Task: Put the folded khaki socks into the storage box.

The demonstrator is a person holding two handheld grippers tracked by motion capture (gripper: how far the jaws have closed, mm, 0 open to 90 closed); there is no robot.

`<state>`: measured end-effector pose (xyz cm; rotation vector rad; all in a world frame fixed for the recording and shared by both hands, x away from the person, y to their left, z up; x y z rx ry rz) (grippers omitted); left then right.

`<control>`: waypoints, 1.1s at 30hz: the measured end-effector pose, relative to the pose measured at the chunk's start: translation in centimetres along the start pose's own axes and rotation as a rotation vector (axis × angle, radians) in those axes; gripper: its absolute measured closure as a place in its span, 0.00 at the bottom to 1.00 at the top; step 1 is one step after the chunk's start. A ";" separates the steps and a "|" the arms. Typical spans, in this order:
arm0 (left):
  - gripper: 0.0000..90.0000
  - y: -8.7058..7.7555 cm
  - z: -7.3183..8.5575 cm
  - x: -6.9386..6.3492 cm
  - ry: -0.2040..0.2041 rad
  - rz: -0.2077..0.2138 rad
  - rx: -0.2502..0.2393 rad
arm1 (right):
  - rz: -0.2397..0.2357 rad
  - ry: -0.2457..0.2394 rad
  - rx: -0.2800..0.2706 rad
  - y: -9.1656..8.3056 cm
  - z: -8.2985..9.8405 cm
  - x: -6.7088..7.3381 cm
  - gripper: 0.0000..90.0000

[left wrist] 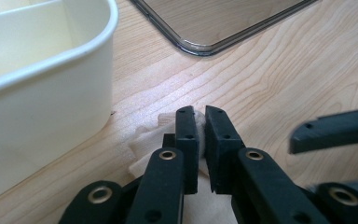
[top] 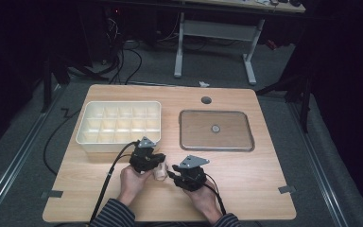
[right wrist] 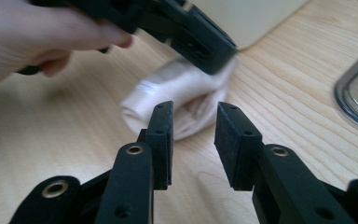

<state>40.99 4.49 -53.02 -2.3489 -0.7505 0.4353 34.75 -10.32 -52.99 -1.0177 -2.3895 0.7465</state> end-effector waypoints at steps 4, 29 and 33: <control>0.94 0.1 0.1 0.0 -0.001 0.004 0.009 | -0.020 -0.022 -0.003 -0.2 -0.3 0.8 0.72; 0.94 0.7 0.1 0.2 -0.013 0.022 0.000 | 0.006 -0.072 0.109 1.9 0.8 0.8 0.95; 0.94 1.0 0.1 0.3 -0.001 0.017 -0.002 | 0.013 -0.081 0.124 2.1 0.9 0.9 0.96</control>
Point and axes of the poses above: each handheld gripper's, and its own axes: y roughly forward along the jaws, z roughly out of its underside, x roughly to its left, the point moved 4 cm from there along y, roughly forward along the jaws, and after that the axes turned 9 degrees about y, right-handed, at the moved point
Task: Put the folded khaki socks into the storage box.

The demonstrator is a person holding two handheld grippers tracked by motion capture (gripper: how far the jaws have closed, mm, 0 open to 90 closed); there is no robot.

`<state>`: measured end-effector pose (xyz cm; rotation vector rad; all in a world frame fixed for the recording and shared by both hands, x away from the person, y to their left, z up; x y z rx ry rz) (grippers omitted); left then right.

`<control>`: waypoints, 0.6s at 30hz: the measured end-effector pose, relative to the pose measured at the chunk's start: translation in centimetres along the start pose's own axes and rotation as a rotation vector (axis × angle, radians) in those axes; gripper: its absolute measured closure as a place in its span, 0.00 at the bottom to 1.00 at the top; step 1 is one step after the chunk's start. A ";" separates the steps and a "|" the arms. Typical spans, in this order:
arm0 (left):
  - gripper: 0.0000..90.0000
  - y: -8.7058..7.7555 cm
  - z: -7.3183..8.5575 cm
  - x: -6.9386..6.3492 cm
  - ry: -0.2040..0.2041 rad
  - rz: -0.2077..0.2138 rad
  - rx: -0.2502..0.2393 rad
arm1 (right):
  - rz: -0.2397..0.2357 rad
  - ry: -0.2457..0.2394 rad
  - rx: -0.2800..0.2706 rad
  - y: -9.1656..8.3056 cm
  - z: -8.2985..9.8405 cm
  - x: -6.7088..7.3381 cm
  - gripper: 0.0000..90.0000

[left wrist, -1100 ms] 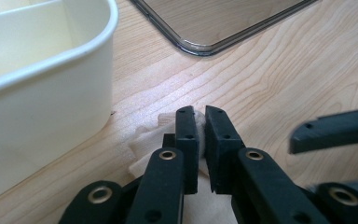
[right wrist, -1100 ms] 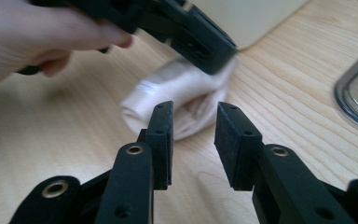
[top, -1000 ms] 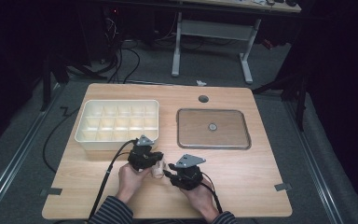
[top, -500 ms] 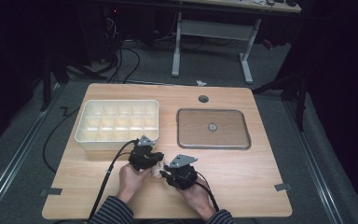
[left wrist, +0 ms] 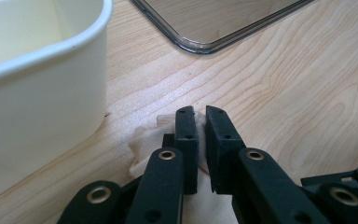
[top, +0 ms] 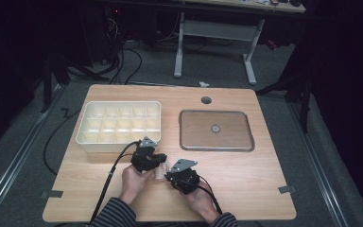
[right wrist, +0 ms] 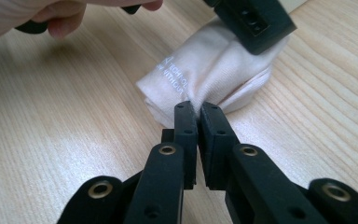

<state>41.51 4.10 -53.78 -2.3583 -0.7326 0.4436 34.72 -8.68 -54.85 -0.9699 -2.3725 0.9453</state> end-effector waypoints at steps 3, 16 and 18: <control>0.94 0.5 0.1 0.3 -0.007 0.011 0.003 | 0.005 -0.010 0.013 0.3 0.1 0.0 0.96; 0.62 -2.2 -0.2 -0.8 0.017 -0.052 -0.057 | -0.014 0.054 -0.008 0.4 0.1 -0.7 0.96; 0.58 -2.9 0.2 -0.9 0.025 -0.091 -0.052 | -0.013 0.055 -0.008 0.3 0.1 -0.8 0.96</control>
Point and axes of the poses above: each handheld gripper's, and its own axes: y roughly forward along the jaws, z roughly out of its underside, x roughly to its left, the point moved 4 cm from there along y, roughly forward along the jaws, and after that the axes turned 9 degrees about y, right-handed, at the moved point
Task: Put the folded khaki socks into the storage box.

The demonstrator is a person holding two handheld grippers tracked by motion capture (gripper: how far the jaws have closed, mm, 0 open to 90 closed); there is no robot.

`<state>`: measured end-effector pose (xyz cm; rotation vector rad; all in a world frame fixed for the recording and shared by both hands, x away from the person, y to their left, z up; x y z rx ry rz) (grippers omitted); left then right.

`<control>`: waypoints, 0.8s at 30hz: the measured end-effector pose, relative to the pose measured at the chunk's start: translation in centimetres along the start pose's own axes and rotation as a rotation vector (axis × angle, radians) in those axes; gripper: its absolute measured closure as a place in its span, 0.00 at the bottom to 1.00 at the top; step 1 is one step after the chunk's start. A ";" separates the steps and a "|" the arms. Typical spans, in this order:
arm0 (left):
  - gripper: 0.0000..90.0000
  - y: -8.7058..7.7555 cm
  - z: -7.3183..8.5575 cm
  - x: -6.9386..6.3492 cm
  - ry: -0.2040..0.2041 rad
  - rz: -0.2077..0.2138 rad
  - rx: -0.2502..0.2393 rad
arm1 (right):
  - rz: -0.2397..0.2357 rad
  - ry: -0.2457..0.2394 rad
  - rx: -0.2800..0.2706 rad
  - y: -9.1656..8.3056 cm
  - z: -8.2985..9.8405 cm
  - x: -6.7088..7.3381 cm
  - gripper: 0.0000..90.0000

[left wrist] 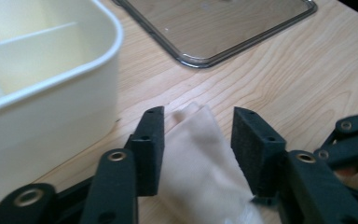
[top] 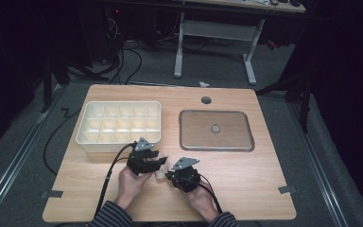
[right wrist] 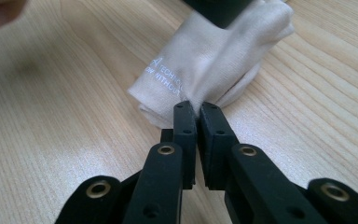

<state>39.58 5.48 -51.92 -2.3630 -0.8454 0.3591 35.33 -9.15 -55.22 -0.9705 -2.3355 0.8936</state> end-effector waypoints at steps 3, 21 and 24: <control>0.52 -0.8 0.8 -0.2 -0.004 -0.041 0.015 | 0.002 0.003 -0.003 0.0 0.0 0.0 0.95; 0.41 0.5 3.3 -0.8 -0.096 -0.094 0.085 | 0.009 0.006 -0.003 0.2 -0.1 -0.2 0.95; 0.42 0.6 3.2 -0.5 -0.118 -0.093 0.096 | 0.015 -0.002 0.003 0.4 -0.2 -0.2 0.95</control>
Point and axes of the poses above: each handheld gripper's, and its own axes: y roughly forward along the jaws, z roughly out of its underside, x roughly to its left, the point moved 4 cm from there along y, roughly forward along the jaws, and after that the axes turned 9 degrees about y, right-handed, at the moved point
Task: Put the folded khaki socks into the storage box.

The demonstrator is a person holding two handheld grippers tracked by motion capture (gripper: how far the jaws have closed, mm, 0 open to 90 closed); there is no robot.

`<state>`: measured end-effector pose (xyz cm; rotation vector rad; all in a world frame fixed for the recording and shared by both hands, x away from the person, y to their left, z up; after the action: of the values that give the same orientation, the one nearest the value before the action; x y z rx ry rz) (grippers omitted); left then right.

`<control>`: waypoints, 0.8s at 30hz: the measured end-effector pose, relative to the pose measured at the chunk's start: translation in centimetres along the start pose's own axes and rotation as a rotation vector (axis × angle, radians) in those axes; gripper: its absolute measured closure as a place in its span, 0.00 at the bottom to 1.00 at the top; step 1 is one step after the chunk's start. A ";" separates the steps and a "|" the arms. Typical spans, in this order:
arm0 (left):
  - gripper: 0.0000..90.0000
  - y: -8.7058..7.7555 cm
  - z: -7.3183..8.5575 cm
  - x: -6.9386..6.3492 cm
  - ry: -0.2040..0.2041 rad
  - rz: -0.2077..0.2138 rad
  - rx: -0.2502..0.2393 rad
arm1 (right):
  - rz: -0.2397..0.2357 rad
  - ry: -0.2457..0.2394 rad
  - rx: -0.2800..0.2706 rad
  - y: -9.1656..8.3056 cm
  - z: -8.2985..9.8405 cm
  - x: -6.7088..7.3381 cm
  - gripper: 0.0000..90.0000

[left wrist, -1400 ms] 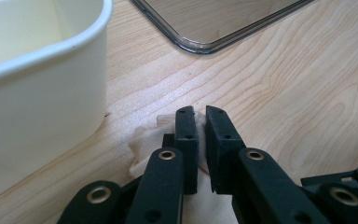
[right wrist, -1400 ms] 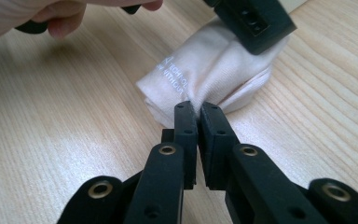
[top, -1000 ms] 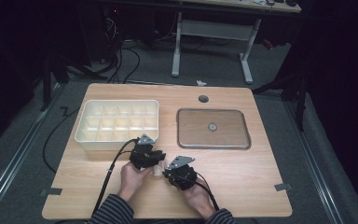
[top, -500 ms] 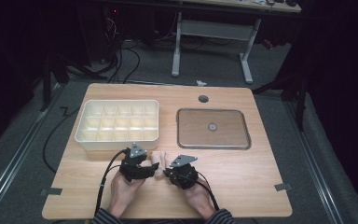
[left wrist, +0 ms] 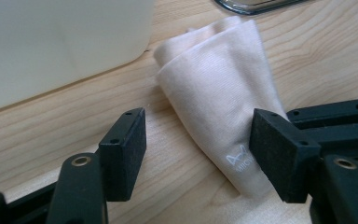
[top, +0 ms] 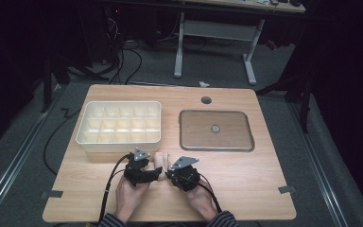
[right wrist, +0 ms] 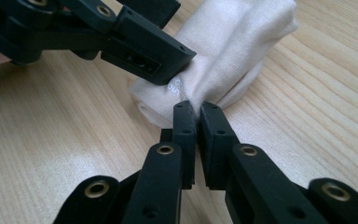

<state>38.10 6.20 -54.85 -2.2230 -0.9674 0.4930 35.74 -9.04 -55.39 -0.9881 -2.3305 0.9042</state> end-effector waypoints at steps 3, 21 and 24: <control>0.42 0.2 -0.2 0.1 0.002 -0.014 0.011 | 0.008 -0.004 0.000 0.2 -0.1 -0.1 0.95; 0.45 0.2 -0.5 0.7 -0.003 0.018 -0.011 | 0.044 -0.009 -0.027 0.4 -0.2 -0.3 0.85; 0.42 -0.2 -0.6 0.9 -0.026 0.031 -0.029 | 0.038 0.000 -0.037 0.0 -0.2 -0.4 0.81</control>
<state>38.98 6.72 -54.35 -2.2655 -0.9608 0.5257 36.13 -9.24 -55.33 -1.0509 -2.3435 0.8790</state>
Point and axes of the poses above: each handheld gripper's, and its own axes: y roughly forward along the jaws, z roughly out of its underside, x roughly to its left, the point moved 4 cm from there along y, roughly forward along the jaws, and after that the axes turned 9 degrees about y, right-handed, at the moved point
